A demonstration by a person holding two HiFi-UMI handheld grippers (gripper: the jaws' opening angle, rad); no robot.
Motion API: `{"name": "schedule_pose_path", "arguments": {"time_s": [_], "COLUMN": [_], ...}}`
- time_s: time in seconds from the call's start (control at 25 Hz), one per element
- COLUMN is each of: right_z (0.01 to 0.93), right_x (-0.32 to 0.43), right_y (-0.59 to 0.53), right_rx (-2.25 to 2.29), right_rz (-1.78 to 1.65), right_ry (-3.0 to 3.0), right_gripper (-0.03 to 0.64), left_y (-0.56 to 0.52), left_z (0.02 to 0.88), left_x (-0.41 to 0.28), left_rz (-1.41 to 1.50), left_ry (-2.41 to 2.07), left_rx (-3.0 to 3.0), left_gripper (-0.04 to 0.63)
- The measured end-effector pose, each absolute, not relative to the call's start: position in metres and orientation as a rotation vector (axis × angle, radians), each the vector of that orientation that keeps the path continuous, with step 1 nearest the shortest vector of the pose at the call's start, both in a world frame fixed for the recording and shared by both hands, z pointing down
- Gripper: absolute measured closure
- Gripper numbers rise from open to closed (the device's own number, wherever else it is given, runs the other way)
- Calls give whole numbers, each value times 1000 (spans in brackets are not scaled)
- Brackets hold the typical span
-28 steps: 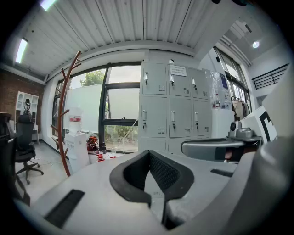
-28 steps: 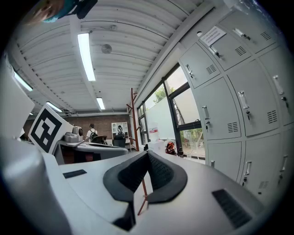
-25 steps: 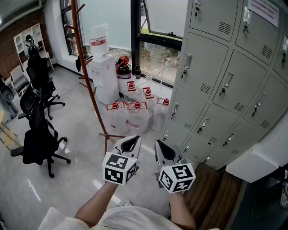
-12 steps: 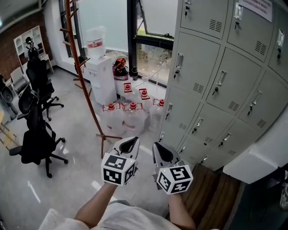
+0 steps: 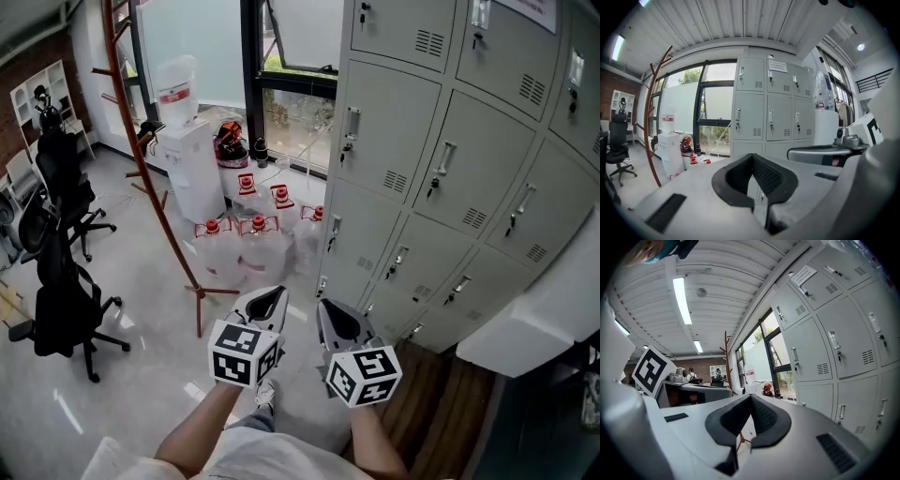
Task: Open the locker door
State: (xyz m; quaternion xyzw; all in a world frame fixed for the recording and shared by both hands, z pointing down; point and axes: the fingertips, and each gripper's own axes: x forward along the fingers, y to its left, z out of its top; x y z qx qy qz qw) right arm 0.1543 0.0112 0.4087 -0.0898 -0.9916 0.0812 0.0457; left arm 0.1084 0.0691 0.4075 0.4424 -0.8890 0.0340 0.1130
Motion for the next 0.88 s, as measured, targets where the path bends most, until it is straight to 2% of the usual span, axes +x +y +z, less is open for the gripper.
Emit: {"name": "schedule_pose_path", "arguments": {"time_s": [0.88], "right_z": [409], "right_x": [-68], "right_y": [-40], "right_rx": [-97], "right_rz": [188], "right_ry": [-2975], "right_gripper": [618], "left_y": [6], "left_z": [411], "left_x": [-121], "left_rz": [52], "left_ry": [-2471], "left_rx": [1471], "left_gripper": [589]}}
